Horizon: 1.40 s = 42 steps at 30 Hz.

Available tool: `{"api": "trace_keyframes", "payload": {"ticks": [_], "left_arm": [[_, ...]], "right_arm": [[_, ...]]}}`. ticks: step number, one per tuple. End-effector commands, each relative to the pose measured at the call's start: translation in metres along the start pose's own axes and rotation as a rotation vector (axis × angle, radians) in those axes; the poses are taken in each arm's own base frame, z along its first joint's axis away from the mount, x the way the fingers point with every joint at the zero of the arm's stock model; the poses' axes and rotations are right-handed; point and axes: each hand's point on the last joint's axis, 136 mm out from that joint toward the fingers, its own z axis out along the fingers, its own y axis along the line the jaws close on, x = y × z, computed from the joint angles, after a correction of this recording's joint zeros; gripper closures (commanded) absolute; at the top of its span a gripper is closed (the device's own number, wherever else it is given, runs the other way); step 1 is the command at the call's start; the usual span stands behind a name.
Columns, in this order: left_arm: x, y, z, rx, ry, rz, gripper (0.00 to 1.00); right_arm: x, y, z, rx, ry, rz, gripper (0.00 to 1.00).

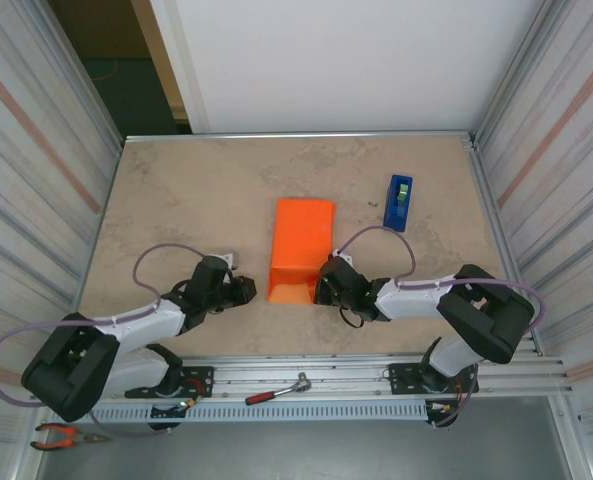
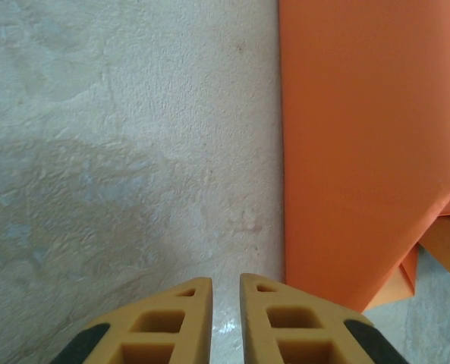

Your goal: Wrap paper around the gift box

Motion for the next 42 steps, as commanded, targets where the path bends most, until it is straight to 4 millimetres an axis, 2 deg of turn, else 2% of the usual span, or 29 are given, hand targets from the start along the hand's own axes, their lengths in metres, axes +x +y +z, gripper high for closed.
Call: {"api": "trace_keyframes", "payload": {"ticks": [1,10,26,35,42], "left_arm": [[-0.008,-0.016,0.002,0.039,-0.009,0.04,0.84],[0.002,-0.028,0.012,0.067,0.041,0.084,0.88],[0.006,-0.072,0.027,0.252,0.053,0.162,0.9],[0.002,-0.08,0.028,0.304,0.004,0.188,0.9],[0.004,-0.084,0.036,0.329,-0.003,0.203,0.9]], "right_arm": [[0.005,-0.012,0.002,0.037,-0.002,0.027,1.0],[0.01,-0.019,0.001,0.052,0.006,0.036,1.0],[0.013,-0.02,-0.001,0.064,0.013,0.033,1.0],[0.017,-0.022,-0.001,0.075,0.02,0.03,1.0],[0.019,-0.023,-0.001,0.082,0.025,0.032,1.0]]}}
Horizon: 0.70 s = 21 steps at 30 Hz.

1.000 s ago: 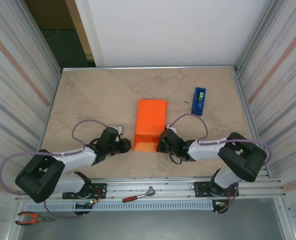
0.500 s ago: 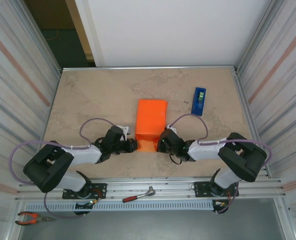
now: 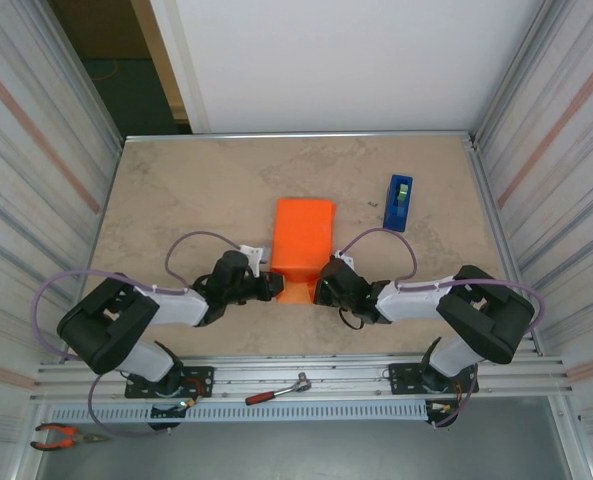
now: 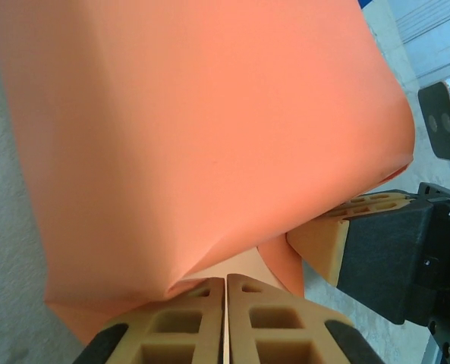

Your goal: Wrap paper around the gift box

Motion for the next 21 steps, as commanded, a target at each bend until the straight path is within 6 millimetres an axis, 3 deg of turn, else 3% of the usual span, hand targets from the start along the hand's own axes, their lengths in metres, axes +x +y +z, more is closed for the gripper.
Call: {"api": "trace_keyframes", "payload": {"ticks": [1,16,21], "left_arm": [[0.0,-0.007,0.004,0.045,-0.013,0.04,0.91],[-0.011,-0.025,0.022,0.102,-0.051,0.12,0.92],[-0.015,-0.035,0.01,0.125,-0.065,0.131,0.93]], "right_arm": [[0.017,-0.022,-0.001,0.084,0.045,-0.003,1.0],[0.019,-0.021,-0.002,0.084,0.05,-0.009,1.0],[0.02,-0.022,-0.002,0.088,0.052,-0.011,1.0]]}}
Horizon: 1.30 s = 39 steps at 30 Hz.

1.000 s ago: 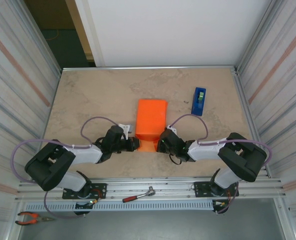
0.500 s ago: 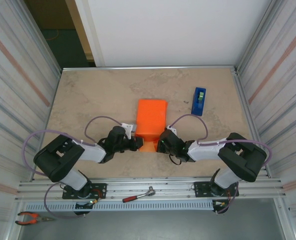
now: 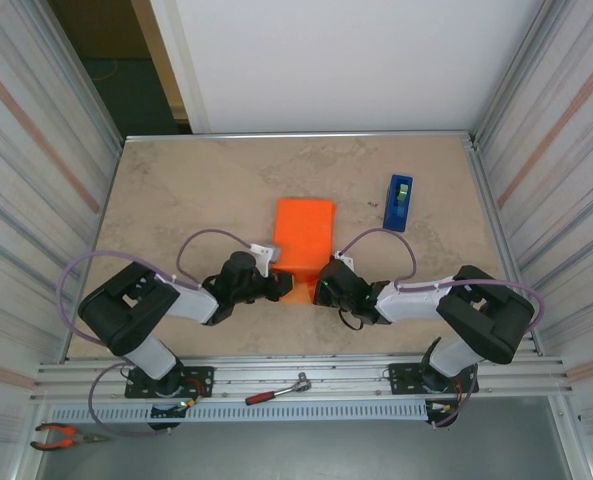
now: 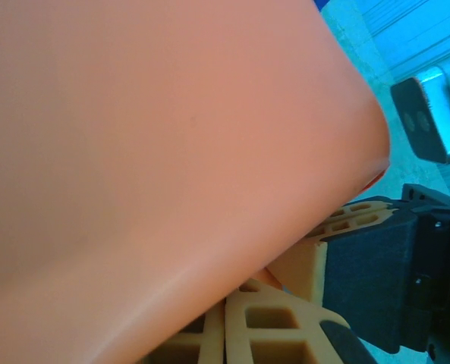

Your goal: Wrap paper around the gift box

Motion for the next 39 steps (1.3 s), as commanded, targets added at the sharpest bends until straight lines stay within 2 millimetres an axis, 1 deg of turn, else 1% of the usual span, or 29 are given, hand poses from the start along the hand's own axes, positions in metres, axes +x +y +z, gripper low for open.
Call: {"api": "trace_keyframes", "payload": {"ticks": [1,4,8,9,10,11,12,14,15,16,18,22,24,27,31,35,39], "left_arm": [[-0.013,-0.019,-0.011,0.041,-0.037,0.053,0.93],[-0.012,-0.015,-0.029,-0.008,-0.053,0.043,0.94],[-0.007,0.002,-0.061,-0.127,-0.091,0.023,0.94],[-0.007,0.01,-0.07,-0.18,-0.107,0.01,0.92],[-0.005,0.017,-0.077,-0.226,-0.109,-0.001,0.87],[-0.005,0.022,-0.085,-0.257,-0.115,-0.005,0.83],[-0.004,0.025,-0.091,-0.274,-0.121,-0.006,0.77],[-0.002,0.031,-0.099,-0.3,-0.116,-0.01,0.64],[-0.001,0.033,-0.101,-0.303,-0.111,-0.011,0.59],[0.001,0.033,-0.103,-0.301,-0.102,-0.01,0.55],[0.006,0.035,-0.103,-0.3,-0.08,-0.007,0.51],[0.021,0.034,-0.091,-0.257,-0.002,-0.004,0.49],[0.029,0.037,-0.084,-0.255,0.032,-0.007,0.51],[0.033,0.033,-0.076,-0.232,0.042,0.02,0.53],[0.032,0.03,-0.069,-0.241,0.037,0.062,0.53],[0.031,0.033,-0.069,-0.267,0.025,0.073,0.54],[0.029,0.034,-0.068,-0.277,0.023,0.074,0.63]], "right_arm": [[0.019,-0.023,-0.003,0.086,0.056,-0.004,1.0],[0.019,-0.024,-0.004,0.089,0.054,-0.002,1.0],[0.019,-0.024,-0.005,0.092,0.055,-0.004,1.0],[0.018,-0.024,-0.005,0.093,0.054,-0.005,1.0],[0.018,-0.025,-0.005,0.094,0.054,-0.005,1.0],[0.019,-0.025,-0.006,0.095,0.055,-0.006,1.0],[0.019,-0.026,-0.006,0.097,0.056,-0.007,1.0],[0.02,-0.026,-0.005,0.097,0.059,-0.007,1.0],[0.02,-0.025,-0.005,0.096,0.059,-0.007,1.0],[0.02,-0.025,-0.005,0.097,0.061,-0.007,1.0],[0.021,-0.026,-0.003,0.101,0.065,-0.009,1.0],[0.022,-0.025,-0.002,0.1,0.071,-0.007,1.0],[0.021,-0.025,-0.002,0.101,0.071,-0.006,1.0],[0.021,-0.024,-0.002,0.102,0.073,-0.008,1.0],[0.021,-0.023,-0.002,0.102,0.073,-0.011,1.0],[0.02,-0.023,-0.003,0.102,0.071,-0.011,1.0],[0.021,-0.022,-0.003,0.099,0.072,-0.012,1.0]]}}
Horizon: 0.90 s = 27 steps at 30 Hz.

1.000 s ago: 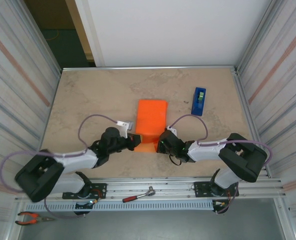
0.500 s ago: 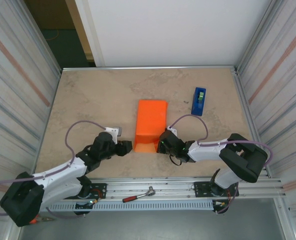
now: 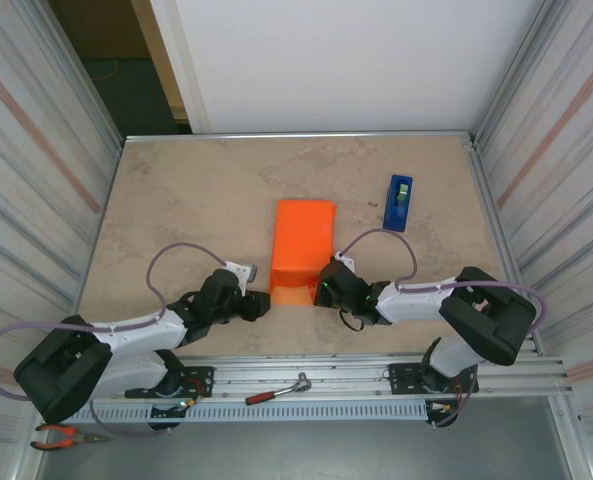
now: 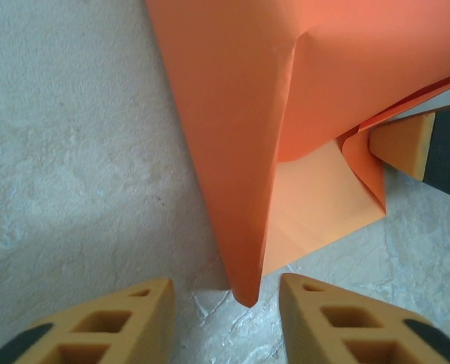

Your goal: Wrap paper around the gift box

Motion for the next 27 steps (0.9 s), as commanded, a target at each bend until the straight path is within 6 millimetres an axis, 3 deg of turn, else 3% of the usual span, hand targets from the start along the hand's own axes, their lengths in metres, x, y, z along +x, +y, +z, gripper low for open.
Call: {"api": "trace_keyframes", "payload": {"ticks": [1,15,19,27], "left_arm": [[-0.011,-0.003,0.001,-0.009,-0.036,0.023,0.65],[-0.018,-0.013,0.016,0.009,-0.021,0.037,0.65],[-0.019,-0.014,0.02,0.008,-0.013,0.039,0.72],[-0.01,-0.005,0.024,-0.051,0.029,0.037,0.73]], "right_arm": [[0.018,-0.02,0.0,0.084,0.064,-0.011,1.0],[0.021,-0.024,0.0,0.087,0.067,-0.006,1.0],[0.021,-0.024,0.0,0.087,0.066,-0.006,1.0],[0.021,-0.024,0.0,0.085,0.063,-0.006,1.0]]}}
